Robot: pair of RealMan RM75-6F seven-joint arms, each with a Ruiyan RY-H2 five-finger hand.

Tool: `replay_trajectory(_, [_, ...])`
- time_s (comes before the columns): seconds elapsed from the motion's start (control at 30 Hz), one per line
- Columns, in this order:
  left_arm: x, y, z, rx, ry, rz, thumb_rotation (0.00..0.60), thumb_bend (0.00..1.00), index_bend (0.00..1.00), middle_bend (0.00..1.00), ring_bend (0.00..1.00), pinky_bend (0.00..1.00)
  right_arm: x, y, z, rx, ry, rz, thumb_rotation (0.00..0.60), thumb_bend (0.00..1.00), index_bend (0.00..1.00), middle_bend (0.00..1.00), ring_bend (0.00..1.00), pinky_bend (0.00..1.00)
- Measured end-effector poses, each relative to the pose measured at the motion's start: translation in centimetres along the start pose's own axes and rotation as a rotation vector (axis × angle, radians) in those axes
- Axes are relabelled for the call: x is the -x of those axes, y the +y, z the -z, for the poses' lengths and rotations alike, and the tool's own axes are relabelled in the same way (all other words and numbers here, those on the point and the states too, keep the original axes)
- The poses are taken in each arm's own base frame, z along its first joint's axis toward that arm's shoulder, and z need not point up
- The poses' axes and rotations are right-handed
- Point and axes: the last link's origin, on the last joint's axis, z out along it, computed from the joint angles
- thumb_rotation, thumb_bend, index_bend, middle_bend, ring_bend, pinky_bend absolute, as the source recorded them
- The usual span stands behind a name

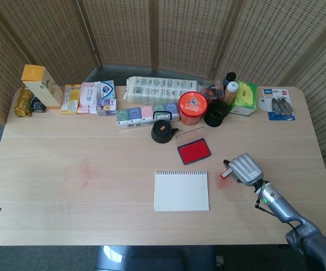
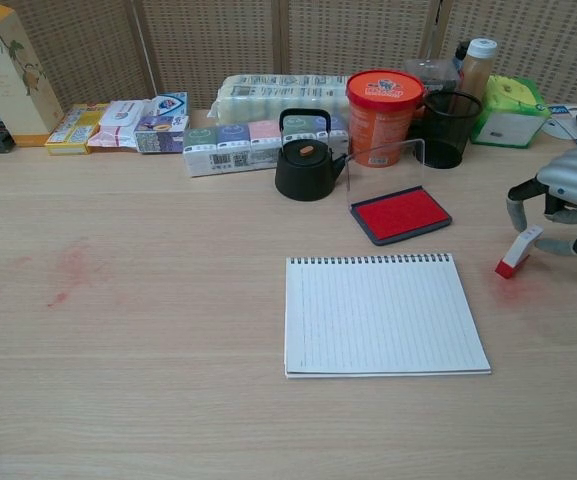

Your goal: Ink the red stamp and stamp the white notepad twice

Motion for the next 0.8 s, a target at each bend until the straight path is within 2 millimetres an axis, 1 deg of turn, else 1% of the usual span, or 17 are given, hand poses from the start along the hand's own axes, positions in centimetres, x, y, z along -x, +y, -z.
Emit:
replay_trajectory(0.4, [0.08, 0.07, 0.02, 0.001, -0.002, -0.001, 0.600, 0.00, 0.00, 0.00, 0.00, 0.01, 0.53, 0.18, -0.02, 0.023, -0.018, -0.044, 0.600, 0.41, 0.55, 1.00, 1.00, 1.00])
replay_trajectory(0.53, [0.13, 0.07, 0.02, 0.001, -0.004, -0.002, 0.600, 0.00, 0.00, 0.00, 0.00, 0.01, 0.57, 0.09, -0.03, 0.034, -0.016, -0.088, 0.600, 0.43, 0.58, 1.00, 1.00, 1.00])
replay_trajectory(0.8, [0.18, 0.08, 0.00, 0.001, -0.007, -0.002, 0.600, 0.00, 0.00, 0.00, 0.00, 0.01, -0.12, -0.13, 0.04, 0.044, 0.020, -0.131, 0.600, 0.44, 0.61, 1.00, 1.00, 1.00])
